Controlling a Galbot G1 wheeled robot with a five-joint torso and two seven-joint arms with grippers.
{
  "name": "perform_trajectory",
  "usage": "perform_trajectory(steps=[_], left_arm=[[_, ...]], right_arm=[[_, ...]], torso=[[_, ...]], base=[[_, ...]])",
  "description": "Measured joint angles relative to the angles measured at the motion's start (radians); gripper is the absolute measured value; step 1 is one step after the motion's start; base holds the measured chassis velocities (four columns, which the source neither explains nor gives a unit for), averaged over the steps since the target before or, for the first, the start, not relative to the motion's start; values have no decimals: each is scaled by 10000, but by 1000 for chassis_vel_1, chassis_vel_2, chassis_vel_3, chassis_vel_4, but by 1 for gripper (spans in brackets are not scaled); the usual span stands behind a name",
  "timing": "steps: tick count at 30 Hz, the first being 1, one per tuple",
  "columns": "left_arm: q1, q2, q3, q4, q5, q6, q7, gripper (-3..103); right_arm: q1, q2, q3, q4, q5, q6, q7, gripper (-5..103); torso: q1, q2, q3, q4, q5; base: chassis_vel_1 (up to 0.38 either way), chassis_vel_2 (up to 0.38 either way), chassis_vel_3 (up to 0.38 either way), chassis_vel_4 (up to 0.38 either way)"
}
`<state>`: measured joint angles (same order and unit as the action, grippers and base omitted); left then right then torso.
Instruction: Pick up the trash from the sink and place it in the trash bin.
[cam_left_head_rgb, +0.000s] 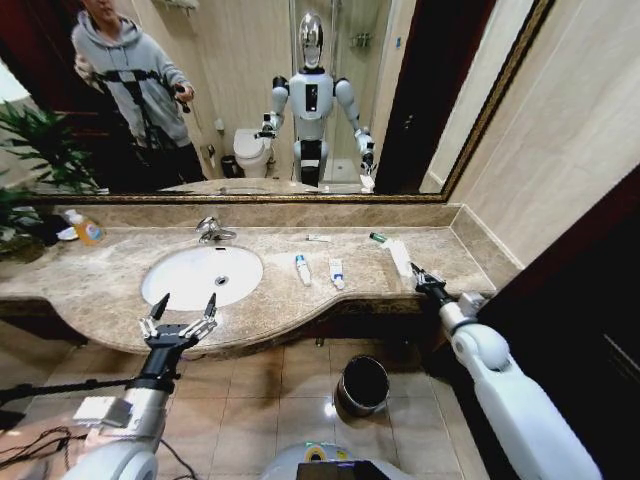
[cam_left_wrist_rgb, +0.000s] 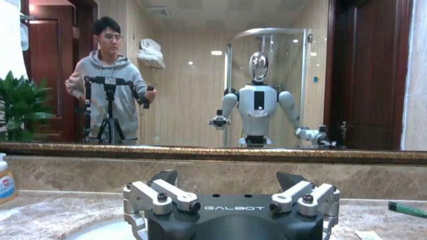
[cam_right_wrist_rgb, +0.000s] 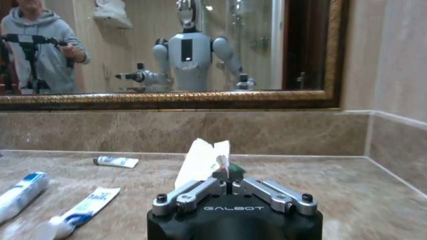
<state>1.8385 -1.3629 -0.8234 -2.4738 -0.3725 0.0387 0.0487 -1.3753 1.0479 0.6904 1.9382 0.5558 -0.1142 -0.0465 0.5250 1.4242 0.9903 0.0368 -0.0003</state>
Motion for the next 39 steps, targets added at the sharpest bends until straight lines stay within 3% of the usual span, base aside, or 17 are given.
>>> perform_trajectory(steps=[9,12,19,24,36,39], left_arm=[[0,-1,0,0,0,0,0,100],[1,0,1,0,0,0,2,100],[0,0,0,0,0,0,0,100],[0,0,0,0,0,0,1,100],[0,0,0,0,0,0,1,100],[1,0,0,0,0,0,-1,100]], right_arm=[[-3013,1306,939,784,-1651,2009,-20,0],[-3802,1873,928,368,-2425,2859,-51,0],[-4483,2657,522,-988,-2747,3745,-62,0],[-3682,2799,97,-3238,-3458,4174,-269,0],[-11,2596,-1109,-9445,-4661,4070,-994,0],[340,2644,-1146,-10060,-4919,4155,-1010,0]], torso=[[-1,0,-1,-2,1],[-1,0,-1,-1,4],[-1,1,0,-2,1],[-1,1,0,-1,3],[2,0,2,3,3],[2,0,2,0,2]], base=[[0,0,0,0],[0,0,0,0],[0,0,0,0],[0,0,0,0],[0,0,0,0],[0,0,0,0]])
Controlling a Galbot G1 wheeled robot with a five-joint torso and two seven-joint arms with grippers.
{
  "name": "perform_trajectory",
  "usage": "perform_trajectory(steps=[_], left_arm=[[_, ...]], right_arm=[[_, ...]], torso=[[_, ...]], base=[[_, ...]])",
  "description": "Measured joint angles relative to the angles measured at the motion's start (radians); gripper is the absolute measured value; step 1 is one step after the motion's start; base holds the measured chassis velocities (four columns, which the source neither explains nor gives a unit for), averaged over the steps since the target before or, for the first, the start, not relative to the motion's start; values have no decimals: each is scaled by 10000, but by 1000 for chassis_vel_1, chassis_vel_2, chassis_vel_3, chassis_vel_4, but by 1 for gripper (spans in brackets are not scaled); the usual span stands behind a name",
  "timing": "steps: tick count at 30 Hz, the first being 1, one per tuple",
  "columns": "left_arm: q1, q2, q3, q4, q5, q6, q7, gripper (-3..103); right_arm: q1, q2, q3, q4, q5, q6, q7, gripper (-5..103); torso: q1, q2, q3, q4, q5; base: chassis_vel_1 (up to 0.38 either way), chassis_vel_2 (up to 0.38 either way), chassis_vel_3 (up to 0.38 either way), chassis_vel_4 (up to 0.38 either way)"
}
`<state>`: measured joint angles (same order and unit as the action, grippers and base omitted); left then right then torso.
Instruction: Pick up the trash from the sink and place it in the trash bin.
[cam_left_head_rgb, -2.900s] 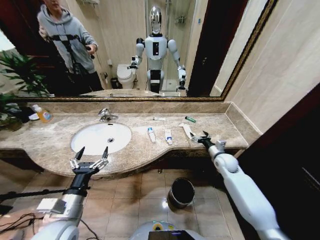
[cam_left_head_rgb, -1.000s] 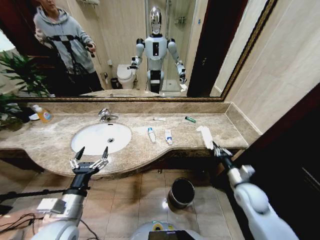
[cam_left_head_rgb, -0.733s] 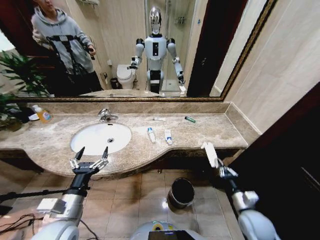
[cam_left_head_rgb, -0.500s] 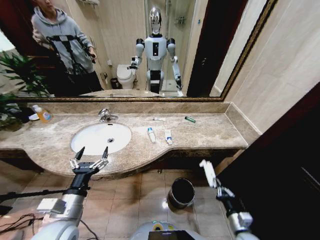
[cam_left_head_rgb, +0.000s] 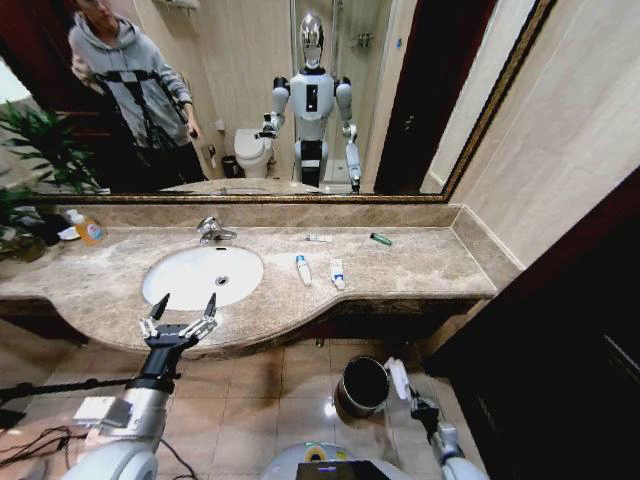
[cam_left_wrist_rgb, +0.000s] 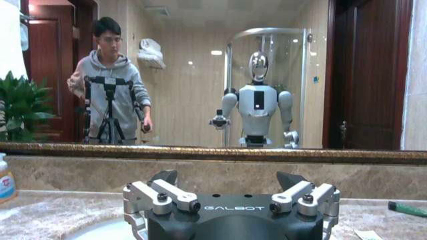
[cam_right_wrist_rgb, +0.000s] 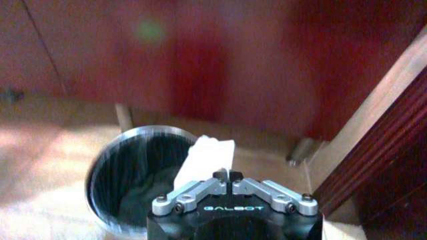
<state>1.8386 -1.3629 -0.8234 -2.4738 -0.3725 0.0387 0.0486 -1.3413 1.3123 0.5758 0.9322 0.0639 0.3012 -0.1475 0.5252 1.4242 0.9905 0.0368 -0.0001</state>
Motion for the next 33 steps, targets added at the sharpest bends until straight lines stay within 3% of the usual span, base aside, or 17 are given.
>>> perform_trajectory(steps=[2,13,18,21,23,26,27,33], left_arm=[[0,0,0,0,0,0,0,100],[0,0,0,0,0,0,1,100],[0,0,0,0,0,0,2,100],[0,-1,0,0,0,0,2,100],[0,0,0,-1,0,0,2,100],[0,0,0,0,0,0,2,100],[0,0,0,0,0,0,2,100],[0,0,-1,0,0,0,3,100]], right_arm=[[1003,136,-295,-1457,-560,184,-57,0],[1450,887,-461,-2079,-1767,505,1,-2],[1526,1019,-328,-2229,-2201,818,173,13],[1437,987,-263,-2210,-2523,1145,381,29],[1397,962,-257,-2175,-2535,1193,459,29],[1117,856,-201,-1694,-2535,1265,700,45],[1117,856,-201,-1694,-2535,1265,700,45],[-37,162,129,1151,-2862,1567,781,73]], torso=[[1,-2,0,1,-4],[0,-1,-1,0,1],[0,-1,-1,0,1],[-1,-1,-1,0,1],[-1,-1,-1,0,1],[-1,-1,-1,0,3],[-1,-1,-1,0,3],[-1,-1,-2,0,4]], base=[[0,0,0,0],[0,0,0,0],[0,0,0,0],[0,0,0,0],[0,0,0,0],[0,0,0,0],[0,0,0,0],[0,0,0,0]])
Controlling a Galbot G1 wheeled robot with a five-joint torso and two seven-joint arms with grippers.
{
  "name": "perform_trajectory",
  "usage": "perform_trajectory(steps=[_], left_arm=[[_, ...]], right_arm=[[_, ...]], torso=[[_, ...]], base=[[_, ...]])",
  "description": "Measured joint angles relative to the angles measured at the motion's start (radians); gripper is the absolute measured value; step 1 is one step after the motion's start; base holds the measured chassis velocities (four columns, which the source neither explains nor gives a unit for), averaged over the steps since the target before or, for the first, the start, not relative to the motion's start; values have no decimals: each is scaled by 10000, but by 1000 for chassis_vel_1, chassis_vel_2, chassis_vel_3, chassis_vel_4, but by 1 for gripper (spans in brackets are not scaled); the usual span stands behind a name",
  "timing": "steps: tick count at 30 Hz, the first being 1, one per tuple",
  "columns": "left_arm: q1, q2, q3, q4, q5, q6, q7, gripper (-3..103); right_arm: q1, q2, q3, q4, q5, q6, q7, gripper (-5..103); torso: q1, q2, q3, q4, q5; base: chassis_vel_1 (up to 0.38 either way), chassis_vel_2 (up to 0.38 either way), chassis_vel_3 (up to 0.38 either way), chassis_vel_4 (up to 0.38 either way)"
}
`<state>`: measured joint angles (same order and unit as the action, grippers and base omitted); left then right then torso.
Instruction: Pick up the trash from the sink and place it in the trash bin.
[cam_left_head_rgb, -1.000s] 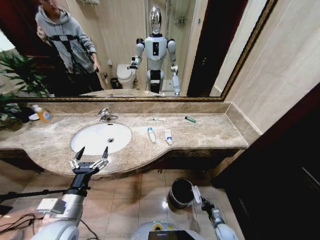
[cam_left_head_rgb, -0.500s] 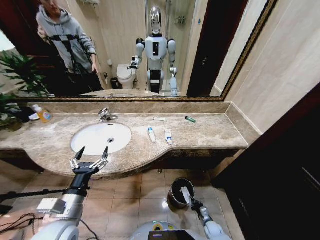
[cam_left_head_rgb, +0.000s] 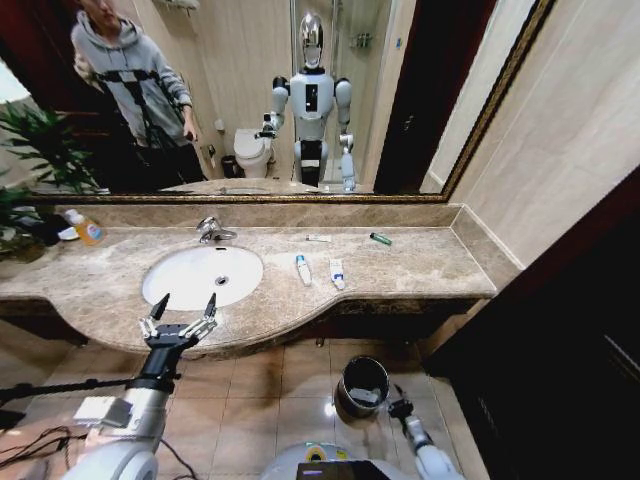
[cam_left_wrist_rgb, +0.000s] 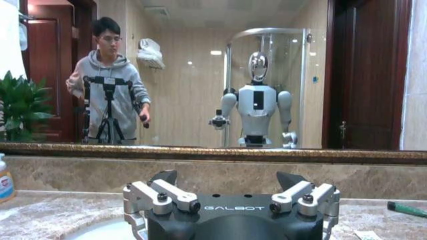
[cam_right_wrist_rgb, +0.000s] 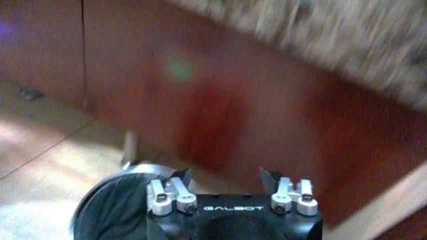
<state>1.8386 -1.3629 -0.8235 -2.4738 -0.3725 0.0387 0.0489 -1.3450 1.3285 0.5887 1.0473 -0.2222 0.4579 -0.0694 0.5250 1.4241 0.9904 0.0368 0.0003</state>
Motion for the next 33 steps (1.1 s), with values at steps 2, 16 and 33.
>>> perform_trajectory(steps=[2,16,33], left_arm=[[0,0,2,0,0,0,1,100],[0,0,1,0,0,0,0,100],[0,-1,1,0,0,0,0,100]], right_arm=[[-310,-161,65,841,123,-128,-38,73],[-4049,-289,706,8172,3437,-1318,588,100],[-1895,-465,-1231,10083,4578,-3135,245,100]], torso=[[0,0,0,0,-5],[-1,1,-1,-3,-5],[1,0,1,2,-6]], base=[[0,0,0,0],[0,0,0,0],[0,0,0,0]])
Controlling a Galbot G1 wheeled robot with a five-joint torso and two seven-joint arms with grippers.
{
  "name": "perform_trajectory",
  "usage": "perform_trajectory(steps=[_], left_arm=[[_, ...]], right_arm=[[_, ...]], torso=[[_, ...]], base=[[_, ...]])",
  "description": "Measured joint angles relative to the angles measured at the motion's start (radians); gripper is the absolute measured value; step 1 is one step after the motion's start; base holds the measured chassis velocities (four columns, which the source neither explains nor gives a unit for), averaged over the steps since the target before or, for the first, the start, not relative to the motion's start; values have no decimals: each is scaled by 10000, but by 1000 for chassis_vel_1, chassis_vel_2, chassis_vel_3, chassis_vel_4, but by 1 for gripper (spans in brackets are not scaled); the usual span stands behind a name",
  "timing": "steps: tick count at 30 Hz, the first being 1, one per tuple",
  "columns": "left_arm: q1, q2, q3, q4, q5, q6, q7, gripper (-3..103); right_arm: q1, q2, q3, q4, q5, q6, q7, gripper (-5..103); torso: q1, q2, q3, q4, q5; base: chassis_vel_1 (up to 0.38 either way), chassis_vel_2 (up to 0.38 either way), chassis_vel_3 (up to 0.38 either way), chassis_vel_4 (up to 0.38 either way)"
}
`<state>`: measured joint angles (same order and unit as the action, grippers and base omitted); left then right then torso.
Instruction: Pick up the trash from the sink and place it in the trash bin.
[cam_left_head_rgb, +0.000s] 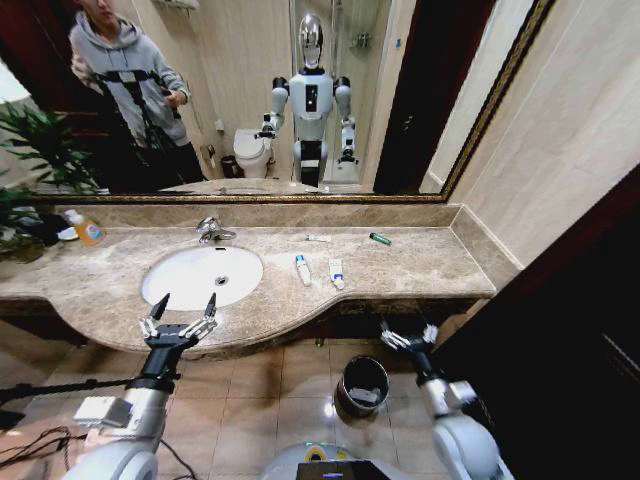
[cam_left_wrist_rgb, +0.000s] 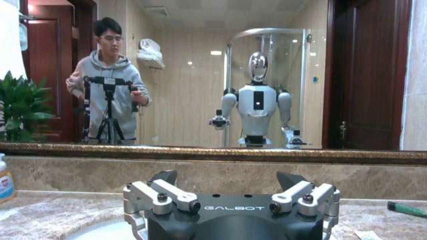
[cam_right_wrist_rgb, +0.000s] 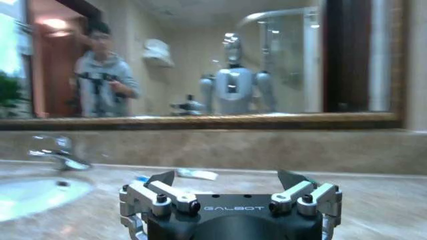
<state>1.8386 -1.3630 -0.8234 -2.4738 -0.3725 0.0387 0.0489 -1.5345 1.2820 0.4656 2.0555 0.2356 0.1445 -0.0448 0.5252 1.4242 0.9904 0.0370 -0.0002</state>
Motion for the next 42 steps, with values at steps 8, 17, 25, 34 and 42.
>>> perform_trajectory(steps=[8,17,25,34,42], left_arm=[[0,1,1,0,0,0,0,100],[0,1,1,0,0,0,3,100],[0,0,0,0,0,0,0,100],[0,1,0,0,0,0,0,100],[0,1,0,0,0,0,0,100]], right_arm=[[1854,-292,-1824,-881,-32,-1040,-46,100],[3903,-606,-2838,-2665,-220,-1624,75,100],[4970,-488,-2958,-3888,-187,-1860,187,100],[5245,-458,-2712,-4718,-165,-1722,31,90],[5198,-490,-2678,-4687,-133,-1643,-211,62]], torso=[[0,0,0,-2,0],[0,0,1,-2,0],[0,-1,0,-1,2],[-1,-1,0,-2,2],[-1,-1,0,-2,2]], base=[[0,0,0,0],[0,0,0,0],[0,0,0,0],[0,0,0,0],[0,0,0,0]])
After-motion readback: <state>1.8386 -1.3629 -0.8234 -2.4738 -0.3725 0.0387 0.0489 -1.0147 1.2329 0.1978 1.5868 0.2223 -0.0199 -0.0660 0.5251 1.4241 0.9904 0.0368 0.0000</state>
